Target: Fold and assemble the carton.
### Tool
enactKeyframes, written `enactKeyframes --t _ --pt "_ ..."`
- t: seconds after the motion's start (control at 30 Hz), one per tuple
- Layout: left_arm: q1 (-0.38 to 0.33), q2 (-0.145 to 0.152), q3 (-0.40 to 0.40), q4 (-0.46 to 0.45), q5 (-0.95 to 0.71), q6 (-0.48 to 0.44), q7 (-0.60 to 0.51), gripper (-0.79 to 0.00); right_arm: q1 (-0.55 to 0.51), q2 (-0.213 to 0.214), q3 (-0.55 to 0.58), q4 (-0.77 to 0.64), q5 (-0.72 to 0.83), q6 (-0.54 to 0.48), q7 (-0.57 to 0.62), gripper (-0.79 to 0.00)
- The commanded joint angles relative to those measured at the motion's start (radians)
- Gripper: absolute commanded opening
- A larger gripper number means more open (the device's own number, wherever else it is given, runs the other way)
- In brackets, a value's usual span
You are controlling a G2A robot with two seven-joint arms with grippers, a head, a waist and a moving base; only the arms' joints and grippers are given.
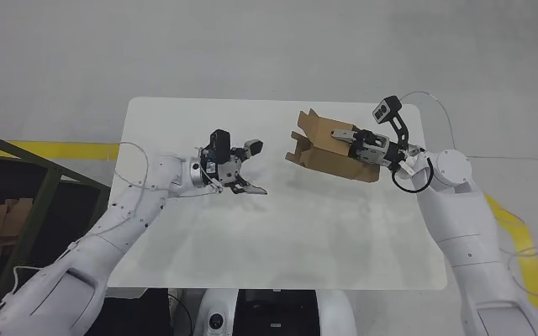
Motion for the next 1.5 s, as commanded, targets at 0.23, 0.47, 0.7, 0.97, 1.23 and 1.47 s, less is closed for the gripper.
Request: enactKeyframes --t 0.23,0.47,0.7,0.97,1.23,1.47 --pt "-0.049 -0.037 0.145 0.040 0.041 0.000 0.124 0.000 0.000 0.000 0.000 0.000 0.000 0.000 0.000 -0.785" --pt "-0.067 -0.063 0.198 0.035 0.024 0.000 0.124 0.000 -0.023 0.001 -0.002 -0.038 -0.016 0.004 -0.038 -0.785" --pt "-0.099 -0.085 0.252 0.046 0.005 0.000 0.124 0.000 -0.038 0.003 -0.006 -0.080 -0.038 0.012 -0.048 -0.785" --pt "-0.127 -0.104 0.291 0.058 -0.033 0.000 0.124 0.000 -0.041 0.003 -0.021 -0.100 -0.058 0.018 -0.050 -0.785" --pt "-0.145 -0.112 0.313 0.066 -0.058 0.000 0.124 0.000 -0.038 0.002 -0.032 -0.105 -0.062 0.016 -0.044 -0.785" --pt "-0.152 -0.112 0.318 0.068 -0.080 0.000 0.124 0.000 -0.038 0.003 -0.035 -0.106 -0.062 0.016 -0.039 -0.785"
